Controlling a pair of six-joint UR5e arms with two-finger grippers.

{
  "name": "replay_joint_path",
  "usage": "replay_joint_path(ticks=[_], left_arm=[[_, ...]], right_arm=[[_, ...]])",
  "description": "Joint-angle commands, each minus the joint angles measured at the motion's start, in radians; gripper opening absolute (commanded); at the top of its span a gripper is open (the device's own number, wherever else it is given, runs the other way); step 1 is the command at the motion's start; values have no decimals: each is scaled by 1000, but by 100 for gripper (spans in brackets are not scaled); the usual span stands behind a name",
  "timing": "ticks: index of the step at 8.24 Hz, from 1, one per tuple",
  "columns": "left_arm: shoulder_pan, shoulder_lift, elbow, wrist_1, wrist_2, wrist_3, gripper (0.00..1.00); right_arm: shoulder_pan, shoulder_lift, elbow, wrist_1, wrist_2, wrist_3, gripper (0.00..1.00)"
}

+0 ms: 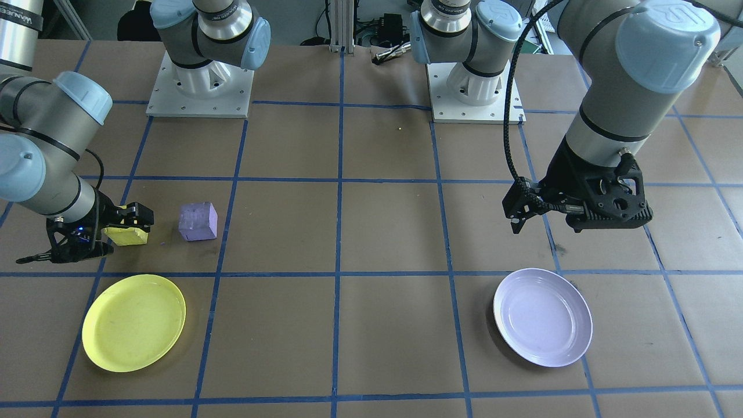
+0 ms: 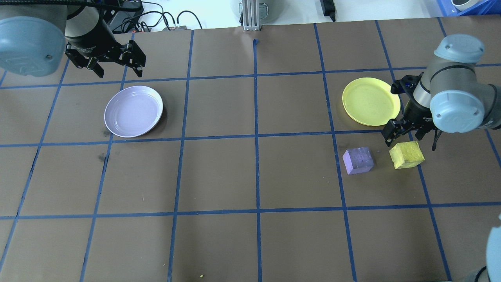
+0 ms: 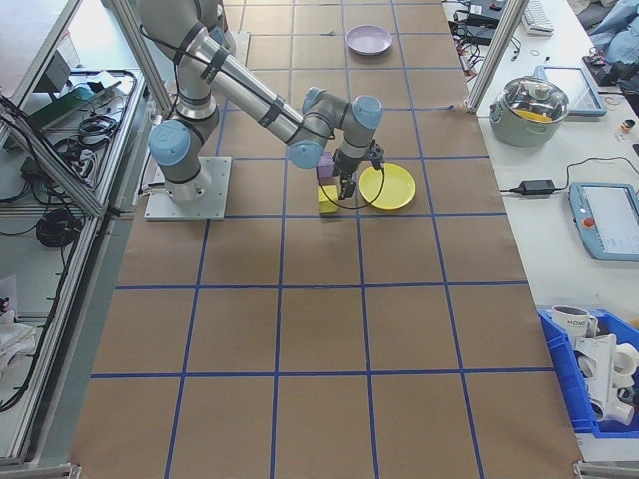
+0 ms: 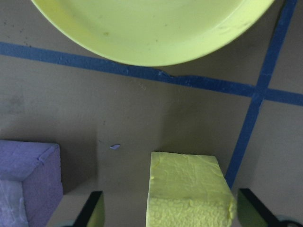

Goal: Sort blocks by color into plates

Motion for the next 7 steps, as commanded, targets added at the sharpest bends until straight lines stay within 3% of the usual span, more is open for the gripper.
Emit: replay_joint_path(ticks=[1, 4, 6, 7], left_arm=[[0, 0, -4, -1, 4, 4, 100], [-5, -5, -3, 1, -7, 3, 100], [-5, -8, -3, 1, -6, 3, 100], [-5, -8, -4, 1, -4, 4, 100]], right_arm=[[-12, 8, 57, -6, -88, -5, 100], [-13, 14, 61, -2, -92, 3, 100], [-15, 26, 41, 24, -91, 15, 0], [-13, 27, 9, 37, -69, 24, 0]])
